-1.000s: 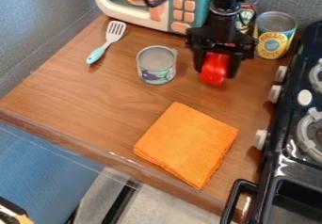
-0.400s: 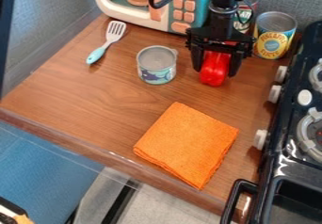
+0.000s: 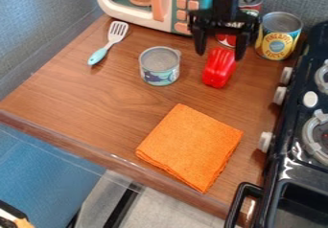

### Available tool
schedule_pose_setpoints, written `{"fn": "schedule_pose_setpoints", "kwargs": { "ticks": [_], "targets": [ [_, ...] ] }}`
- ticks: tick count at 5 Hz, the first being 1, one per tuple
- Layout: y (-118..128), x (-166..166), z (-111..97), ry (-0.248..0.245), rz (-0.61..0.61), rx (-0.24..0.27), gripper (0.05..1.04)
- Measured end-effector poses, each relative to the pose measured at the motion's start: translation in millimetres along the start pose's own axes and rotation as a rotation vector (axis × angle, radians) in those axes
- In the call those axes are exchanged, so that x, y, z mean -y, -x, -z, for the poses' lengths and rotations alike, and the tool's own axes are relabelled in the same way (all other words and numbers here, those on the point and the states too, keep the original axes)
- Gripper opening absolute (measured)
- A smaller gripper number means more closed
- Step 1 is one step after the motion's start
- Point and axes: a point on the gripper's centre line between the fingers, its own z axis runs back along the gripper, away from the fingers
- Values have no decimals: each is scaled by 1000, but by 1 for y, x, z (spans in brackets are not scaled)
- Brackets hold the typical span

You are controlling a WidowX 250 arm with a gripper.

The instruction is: Move the red object to the right top of the table

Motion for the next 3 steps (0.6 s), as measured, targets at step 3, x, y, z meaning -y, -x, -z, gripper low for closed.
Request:
{"fn": "schedule_pose_setpoints", "kwargs": {
  "ticks": [3],
  "targets": [
    [8, -8, -9, -19, 44, -10, 1001]
  ]
}}
